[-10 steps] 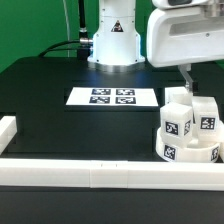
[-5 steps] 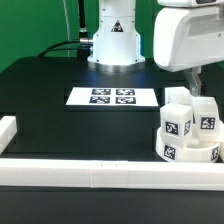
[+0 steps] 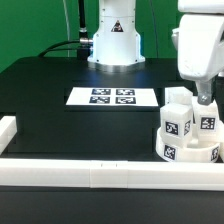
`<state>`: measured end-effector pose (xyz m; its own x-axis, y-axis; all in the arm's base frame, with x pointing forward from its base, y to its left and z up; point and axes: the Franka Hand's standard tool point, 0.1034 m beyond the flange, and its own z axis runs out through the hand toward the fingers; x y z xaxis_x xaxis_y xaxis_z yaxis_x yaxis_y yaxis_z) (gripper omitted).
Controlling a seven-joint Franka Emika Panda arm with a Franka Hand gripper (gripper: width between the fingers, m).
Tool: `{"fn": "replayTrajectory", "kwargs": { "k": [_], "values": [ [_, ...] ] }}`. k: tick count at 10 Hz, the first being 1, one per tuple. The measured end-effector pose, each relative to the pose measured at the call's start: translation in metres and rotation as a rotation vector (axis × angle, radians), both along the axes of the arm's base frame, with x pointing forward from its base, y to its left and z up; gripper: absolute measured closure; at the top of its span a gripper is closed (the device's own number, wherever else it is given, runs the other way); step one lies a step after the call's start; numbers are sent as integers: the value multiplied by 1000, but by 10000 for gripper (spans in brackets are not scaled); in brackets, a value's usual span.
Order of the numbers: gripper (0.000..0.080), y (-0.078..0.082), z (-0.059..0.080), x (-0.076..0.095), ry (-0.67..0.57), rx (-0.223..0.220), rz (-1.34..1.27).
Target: Assemble stool
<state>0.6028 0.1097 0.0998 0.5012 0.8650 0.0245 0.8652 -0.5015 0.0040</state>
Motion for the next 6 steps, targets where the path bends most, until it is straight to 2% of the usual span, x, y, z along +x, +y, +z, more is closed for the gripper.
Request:
{"fn": "replayTrajectory", "kwargs": {
  "k": [3,6],
  "values": [
    [150,-5,-7,-2,7,-5,160],
    [150,-5,-19,-5,22,-5,143]
  ]
}}
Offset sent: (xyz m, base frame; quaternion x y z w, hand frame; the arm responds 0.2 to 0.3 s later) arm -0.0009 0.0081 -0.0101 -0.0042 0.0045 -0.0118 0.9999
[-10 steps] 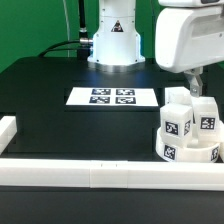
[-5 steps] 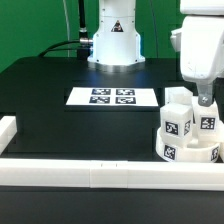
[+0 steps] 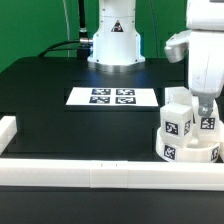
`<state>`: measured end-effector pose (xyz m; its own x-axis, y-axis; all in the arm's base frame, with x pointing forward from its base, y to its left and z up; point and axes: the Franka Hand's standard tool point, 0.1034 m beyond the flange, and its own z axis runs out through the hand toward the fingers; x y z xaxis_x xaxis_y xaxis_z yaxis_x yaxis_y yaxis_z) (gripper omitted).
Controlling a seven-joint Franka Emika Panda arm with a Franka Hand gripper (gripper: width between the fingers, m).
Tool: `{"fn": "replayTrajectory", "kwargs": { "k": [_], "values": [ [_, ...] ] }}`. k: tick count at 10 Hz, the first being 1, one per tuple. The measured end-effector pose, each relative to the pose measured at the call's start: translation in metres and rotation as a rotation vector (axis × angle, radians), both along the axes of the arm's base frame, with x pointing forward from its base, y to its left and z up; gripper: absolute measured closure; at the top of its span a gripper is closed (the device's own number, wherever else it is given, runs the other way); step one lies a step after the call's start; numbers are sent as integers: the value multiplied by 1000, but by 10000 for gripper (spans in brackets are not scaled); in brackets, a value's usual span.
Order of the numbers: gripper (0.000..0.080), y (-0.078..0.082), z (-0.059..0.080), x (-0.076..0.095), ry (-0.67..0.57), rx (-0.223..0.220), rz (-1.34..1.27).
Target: Assemble stool
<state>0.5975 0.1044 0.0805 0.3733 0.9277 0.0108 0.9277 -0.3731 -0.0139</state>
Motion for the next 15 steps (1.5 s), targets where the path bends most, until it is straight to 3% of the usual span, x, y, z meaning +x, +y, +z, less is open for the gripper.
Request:
{"fn": "replayTrajectory", "kwargs": {
  "k": [2,4,9,15],
  "values": [
    [150,-1,-5,-1,5,-1,-2],
    [426,-2,-5,-1,5,-1,-3],
    [462,-2,-5,-1,11,0,-216],
    [459,-1,-6,-6,64,13,-768]
  ]
}}
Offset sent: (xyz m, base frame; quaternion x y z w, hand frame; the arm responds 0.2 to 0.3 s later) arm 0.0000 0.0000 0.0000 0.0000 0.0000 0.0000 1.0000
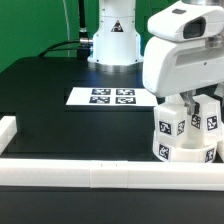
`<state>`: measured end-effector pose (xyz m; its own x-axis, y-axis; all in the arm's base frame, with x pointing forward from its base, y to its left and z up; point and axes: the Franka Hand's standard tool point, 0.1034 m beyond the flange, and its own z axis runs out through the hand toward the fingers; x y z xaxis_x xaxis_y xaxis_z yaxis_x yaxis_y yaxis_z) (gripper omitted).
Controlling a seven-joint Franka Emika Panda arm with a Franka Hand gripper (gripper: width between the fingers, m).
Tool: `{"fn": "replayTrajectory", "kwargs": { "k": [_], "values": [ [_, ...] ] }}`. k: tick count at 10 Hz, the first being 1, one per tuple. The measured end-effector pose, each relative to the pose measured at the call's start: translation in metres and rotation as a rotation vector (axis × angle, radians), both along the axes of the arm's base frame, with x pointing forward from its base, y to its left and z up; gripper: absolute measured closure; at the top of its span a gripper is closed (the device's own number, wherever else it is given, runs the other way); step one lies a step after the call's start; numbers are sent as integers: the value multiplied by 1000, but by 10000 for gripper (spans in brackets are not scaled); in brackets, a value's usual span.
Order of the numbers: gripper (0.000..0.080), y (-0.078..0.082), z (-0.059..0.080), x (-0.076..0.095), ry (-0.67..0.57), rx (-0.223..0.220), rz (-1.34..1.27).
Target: Assemble stool
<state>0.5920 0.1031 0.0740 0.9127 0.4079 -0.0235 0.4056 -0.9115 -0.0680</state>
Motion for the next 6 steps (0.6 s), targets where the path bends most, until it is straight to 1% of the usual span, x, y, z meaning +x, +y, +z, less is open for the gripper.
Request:
{"fn": "replayTrajectory", "kwargs": {
  "k": [1,6],
  "values": [
    [459,1,0,0,7,1,-120],
    [459,4,0,0,26,-9,-448]
  ]
}}
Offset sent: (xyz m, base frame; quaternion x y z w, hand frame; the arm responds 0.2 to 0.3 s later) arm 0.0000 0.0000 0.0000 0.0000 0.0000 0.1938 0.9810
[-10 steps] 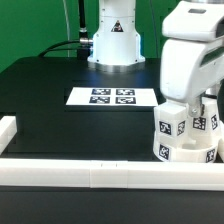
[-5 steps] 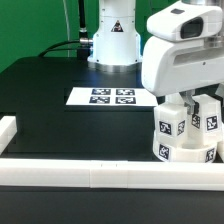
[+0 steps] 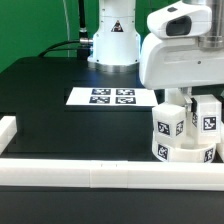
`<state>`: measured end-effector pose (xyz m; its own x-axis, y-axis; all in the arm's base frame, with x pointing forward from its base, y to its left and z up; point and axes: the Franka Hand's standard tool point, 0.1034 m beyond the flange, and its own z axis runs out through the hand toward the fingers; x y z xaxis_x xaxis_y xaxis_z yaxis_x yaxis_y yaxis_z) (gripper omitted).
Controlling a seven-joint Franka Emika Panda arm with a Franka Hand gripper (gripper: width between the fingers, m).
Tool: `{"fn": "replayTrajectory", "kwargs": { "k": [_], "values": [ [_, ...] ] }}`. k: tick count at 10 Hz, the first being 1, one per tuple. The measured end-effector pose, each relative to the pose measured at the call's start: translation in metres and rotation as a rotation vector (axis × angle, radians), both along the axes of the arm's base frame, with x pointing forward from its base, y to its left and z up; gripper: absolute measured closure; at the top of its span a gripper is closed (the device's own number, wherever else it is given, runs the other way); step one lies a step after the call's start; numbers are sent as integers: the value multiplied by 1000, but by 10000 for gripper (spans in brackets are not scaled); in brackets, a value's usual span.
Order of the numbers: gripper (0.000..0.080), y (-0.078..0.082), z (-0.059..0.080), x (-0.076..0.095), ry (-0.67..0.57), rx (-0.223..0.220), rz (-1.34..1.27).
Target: Assemble stool
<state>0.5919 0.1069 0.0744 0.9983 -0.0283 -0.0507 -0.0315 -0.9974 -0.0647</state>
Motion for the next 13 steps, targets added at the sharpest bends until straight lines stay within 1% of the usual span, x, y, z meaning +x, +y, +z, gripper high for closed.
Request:
{"fn": "replayTrajectory", "kwargs": {
  "k": [2,3,4,5,7,8,13],
  "values": [
    [459,2,0,0,9,6,-135],
    [459,4,0,1,14,26,-223],
    [459,5,1,1,21,32,-344],
    [459,5,1,2,22,35,-400],
    [460,7,0,4,35,50,-650],
    [459,9,0,5,42,54,-776],
    [459,14,0,4,82,51,-1058]
  ]
}}
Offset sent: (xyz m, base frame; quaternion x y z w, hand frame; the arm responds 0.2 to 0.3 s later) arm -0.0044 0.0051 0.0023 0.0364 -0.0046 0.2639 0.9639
